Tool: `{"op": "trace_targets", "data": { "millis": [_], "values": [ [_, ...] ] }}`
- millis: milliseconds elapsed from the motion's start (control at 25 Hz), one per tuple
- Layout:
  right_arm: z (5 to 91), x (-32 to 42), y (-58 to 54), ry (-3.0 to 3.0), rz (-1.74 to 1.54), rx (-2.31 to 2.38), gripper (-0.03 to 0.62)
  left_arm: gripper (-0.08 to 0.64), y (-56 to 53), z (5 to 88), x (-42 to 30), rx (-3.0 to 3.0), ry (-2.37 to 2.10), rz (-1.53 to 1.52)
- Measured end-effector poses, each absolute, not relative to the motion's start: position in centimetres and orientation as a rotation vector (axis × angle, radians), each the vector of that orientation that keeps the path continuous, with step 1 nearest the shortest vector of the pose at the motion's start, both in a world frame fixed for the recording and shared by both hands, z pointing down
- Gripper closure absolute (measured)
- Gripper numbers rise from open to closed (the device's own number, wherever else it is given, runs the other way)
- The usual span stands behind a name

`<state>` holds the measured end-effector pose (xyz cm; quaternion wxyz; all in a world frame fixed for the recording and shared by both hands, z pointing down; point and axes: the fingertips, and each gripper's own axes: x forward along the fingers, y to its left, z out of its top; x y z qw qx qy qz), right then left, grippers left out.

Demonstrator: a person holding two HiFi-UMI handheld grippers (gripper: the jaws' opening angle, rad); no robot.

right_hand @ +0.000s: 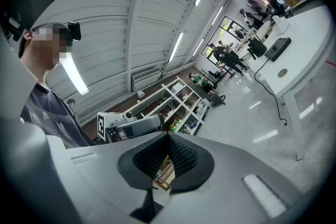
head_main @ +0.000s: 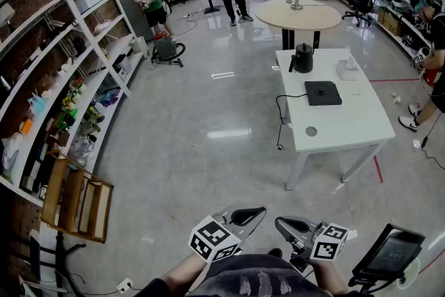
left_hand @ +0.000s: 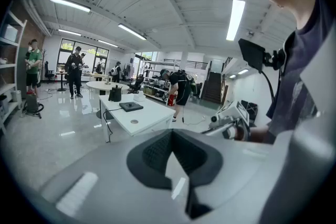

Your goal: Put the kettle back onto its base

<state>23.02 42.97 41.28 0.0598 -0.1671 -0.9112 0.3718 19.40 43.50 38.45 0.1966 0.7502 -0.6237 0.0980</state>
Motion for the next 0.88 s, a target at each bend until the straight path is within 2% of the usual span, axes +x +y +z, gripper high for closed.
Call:
{"op": "trace_targets", "data": {
  "millis": [440, 880],
  "values": [
    [42.0, 22.5, 36.7, -2.774, 1.144, -0.507, 0.591, 0.558, 37.6, 39.8, 19.3, 2.100, -1.744, 0.351],
    [41.6, 18.5, 32.1, -2.797, 1.102, -0.210, 0.591, 0.558, 31.6, 38.8, 14.5, 2.283, -1.620, 0.176]
  ]
}}
